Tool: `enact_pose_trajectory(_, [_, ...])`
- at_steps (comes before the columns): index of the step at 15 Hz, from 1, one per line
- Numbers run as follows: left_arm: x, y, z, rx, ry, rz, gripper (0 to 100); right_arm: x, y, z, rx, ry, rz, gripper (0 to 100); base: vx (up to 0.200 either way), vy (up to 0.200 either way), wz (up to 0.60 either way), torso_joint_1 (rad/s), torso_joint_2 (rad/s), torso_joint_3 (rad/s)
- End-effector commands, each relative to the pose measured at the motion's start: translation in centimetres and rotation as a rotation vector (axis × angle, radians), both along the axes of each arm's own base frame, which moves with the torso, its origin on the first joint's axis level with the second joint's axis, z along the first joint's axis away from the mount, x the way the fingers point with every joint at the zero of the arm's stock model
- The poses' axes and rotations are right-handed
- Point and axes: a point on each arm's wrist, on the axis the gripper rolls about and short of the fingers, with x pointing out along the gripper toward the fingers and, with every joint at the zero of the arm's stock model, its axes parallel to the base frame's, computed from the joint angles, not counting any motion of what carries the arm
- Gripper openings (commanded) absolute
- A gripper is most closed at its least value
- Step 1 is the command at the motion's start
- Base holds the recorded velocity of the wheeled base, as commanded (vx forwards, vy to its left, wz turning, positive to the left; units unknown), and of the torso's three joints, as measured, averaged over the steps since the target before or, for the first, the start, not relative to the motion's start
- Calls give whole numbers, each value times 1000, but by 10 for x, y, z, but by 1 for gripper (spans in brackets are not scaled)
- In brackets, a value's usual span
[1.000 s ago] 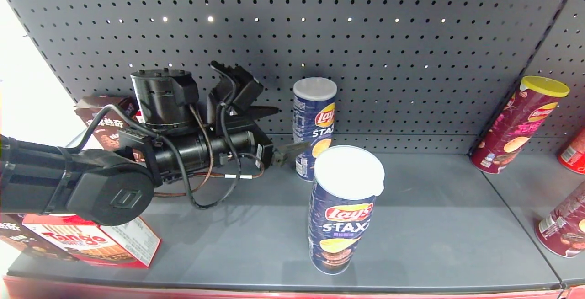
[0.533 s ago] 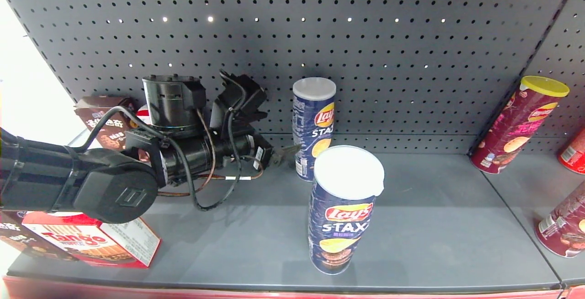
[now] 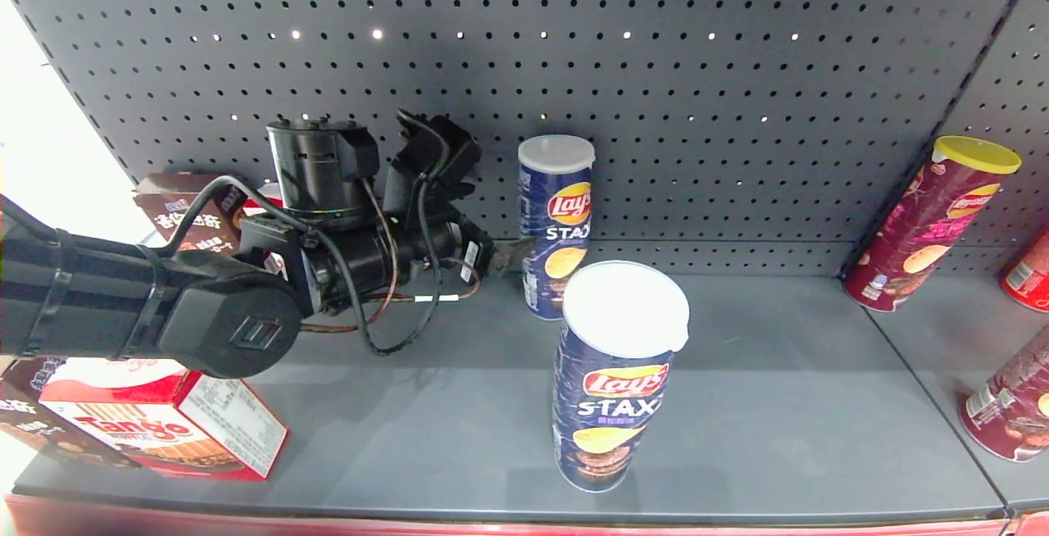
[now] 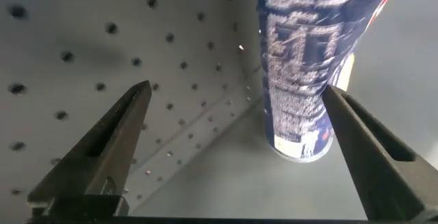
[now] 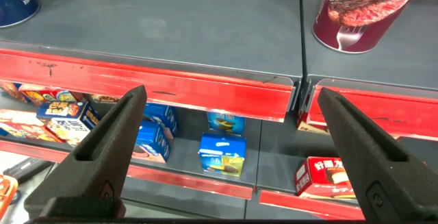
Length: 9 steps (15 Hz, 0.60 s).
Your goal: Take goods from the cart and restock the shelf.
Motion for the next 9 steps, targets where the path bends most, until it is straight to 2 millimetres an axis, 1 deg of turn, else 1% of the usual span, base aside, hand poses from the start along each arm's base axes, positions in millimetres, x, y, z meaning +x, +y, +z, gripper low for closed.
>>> enact_pose_trajectory(1, [2,-1,-1,1,2,2,100,0,0,0,0,1,0,100,0,0,0,0,0,0])
enact_pose_trajectory(7, [3,2,-1,2,-1,28,100,0,0,0,0,1,0,100,0,0,0,0,0,0])
enact_pose_trajectory(9, [6,7,0,3,-3,59,100,0,0,0,0,1,0,100,0,0,0,0,0,0])
